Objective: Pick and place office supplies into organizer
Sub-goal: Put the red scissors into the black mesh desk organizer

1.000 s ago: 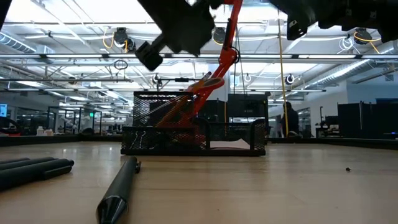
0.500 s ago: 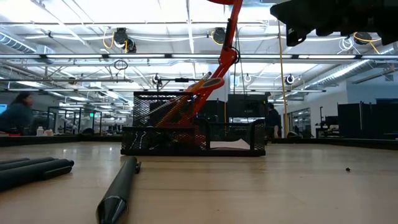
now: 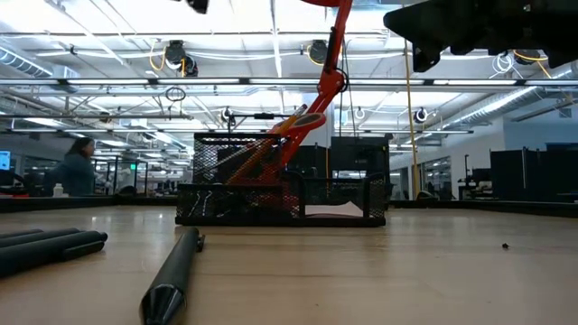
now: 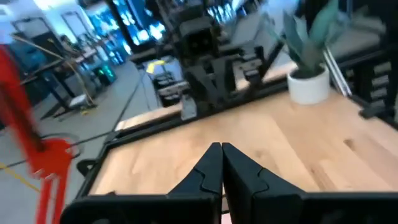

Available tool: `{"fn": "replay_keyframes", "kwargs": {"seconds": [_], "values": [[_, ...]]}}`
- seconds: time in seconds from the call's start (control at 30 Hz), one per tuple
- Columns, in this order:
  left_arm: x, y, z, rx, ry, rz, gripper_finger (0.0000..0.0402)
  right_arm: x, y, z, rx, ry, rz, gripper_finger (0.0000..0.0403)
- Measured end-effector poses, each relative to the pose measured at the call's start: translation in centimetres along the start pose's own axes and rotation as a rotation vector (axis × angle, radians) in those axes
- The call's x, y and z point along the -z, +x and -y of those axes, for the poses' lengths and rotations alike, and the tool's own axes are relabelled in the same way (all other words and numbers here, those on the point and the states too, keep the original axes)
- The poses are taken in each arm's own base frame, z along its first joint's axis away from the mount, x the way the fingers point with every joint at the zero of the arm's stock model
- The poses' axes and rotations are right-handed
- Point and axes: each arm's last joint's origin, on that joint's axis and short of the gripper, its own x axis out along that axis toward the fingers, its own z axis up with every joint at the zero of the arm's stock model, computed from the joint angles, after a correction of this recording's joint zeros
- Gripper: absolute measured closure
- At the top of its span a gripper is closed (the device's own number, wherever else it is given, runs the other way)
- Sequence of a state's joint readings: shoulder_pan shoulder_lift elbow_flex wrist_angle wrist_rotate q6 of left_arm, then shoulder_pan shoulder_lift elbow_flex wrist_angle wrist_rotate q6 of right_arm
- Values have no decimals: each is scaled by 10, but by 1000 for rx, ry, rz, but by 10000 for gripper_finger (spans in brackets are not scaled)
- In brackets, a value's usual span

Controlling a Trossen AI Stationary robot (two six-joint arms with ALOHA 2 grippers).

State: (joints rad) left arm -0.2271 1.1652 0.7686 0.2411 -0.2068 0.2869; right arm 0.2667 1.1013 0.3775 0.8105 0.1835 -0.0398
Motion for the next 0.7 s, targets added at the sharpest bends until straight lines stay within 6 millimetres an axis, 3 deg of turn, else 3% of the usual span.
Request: {"fn": "replay_keyframes", "kwargs": {"seconds": [0.23, 0.43, 0.53, 0.7], "values": [[23, -50, -4, -14, -75, 127, 396, 5, 0, 2, 22, 24, -50, 399], [73, -57, 4, -43, -132, 53, 398, 8, 3, 10, 100, 110, -63, 394], [89, -62, 9, -50, -144, 113, 390, 13, 5, 16, 133, 154, -87, 367], [118, -70, 17, -52, -175, 120, 382, 16, 16, 33, 216, 242, -118, 285]]}}
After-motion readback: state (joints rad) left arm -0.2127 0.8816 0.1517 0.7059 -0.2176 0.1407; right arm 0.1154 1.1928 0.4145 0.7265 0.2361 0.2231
